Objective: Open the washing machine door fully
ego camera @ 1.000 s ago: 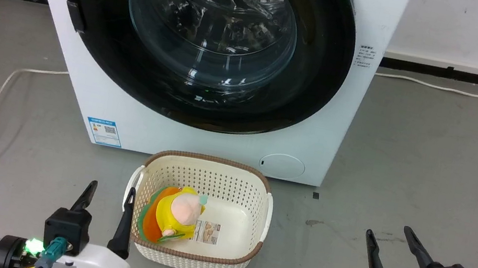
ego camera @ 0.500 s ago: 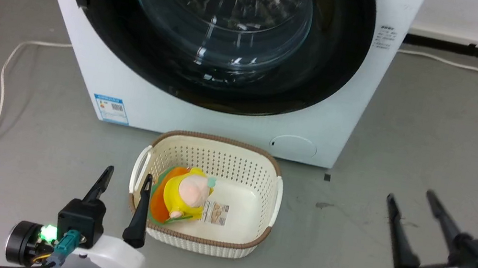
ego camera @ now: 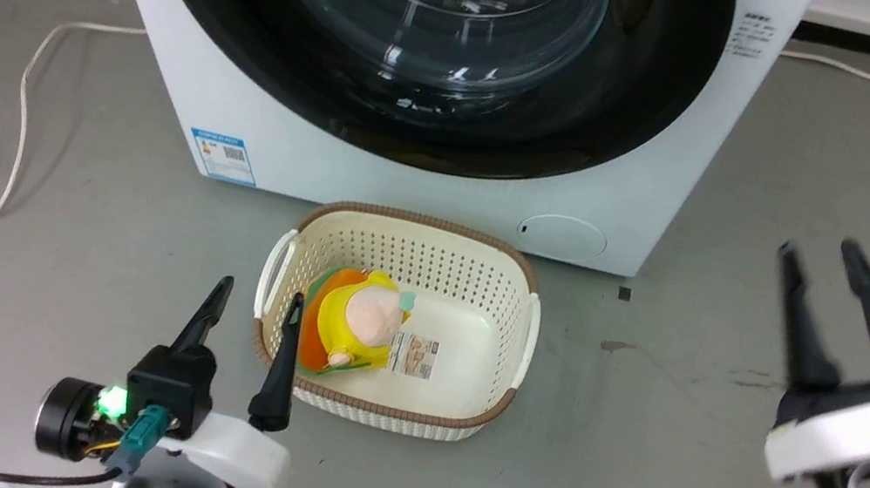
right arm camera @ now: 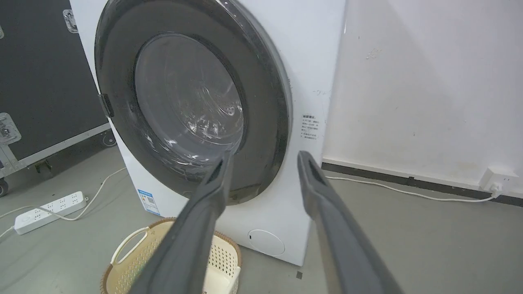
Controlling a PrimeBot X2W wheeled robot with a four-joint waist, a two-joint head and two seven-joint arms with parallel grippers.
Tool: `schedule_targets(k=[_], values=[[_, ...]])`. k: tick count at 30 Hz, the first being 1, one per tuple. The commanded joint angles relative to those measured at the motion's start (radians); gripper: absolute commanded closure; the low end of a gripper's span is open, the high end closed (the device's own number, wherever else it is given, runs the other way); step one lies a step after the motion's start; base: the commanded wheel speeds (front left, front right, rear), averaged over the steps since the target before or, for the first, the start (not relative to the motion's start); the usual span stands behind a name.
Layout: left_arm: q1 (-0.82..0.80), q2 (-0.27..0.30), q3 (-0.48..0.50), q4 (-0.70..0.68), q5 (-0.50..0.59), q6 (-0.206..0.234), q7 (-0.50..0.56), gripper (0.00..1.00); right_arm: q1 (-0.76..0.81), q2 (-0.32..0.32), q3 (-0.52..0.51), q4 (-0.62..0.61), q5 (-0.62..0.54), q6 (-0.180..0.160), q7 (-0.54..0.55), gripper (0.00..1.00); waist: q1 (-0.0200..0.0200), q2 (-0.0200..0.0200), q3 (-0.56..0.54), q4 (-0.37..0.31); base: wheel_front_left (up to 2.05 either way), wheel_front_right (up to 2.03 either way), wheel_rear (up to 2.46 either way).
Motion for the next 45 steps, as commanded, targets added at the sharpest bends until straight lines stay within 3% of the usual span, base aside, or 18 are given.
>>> schedule_targets(k=[1, 26, 37, 45], values=[[-0.025, 0.001, -0.011, -0.004, -0.006, 0.009, -0.012, 0.00, -0.043, -0.016, 0.002, 0.008, 0.029, 0.000, -0.004, 1.00, -0.0001, -0.0001, 0.010, 0.007, 0.00, 0.00, 0.00], [-0.106, 0.001, -0.104, -0.022, -0.033, 0.058, -0.069, 0.00, -0.418, -0.082, 0.004, 0.178, 0.358, 0.000, 0.062, 1.00, -0.0001, -0.0001, 0.140, 0.065, 0.00, 0.00, 0.00], [-0.136, 0.002, -0.150, -0.026, -0.049, 0.078, -0.090, 0.00, -0.587, -0.104, -0.051, 0.333, 0.536, -0.001, 0.182, 1.00, -0.0001, -0.0001, 0.199, 0.096, 0.00, 0.00, 0.00], [-0.160, 0.002, -0.187, -0.027, -0.060, 0.096, -0.106, 0.00, -0.743, -0.133, -0.085, 0.520, 0.656, -0.001, 0.324, 1.00, -0.0001, -0.0001, 0.251, 0.123, 0.00, 0.00, 0.00]])
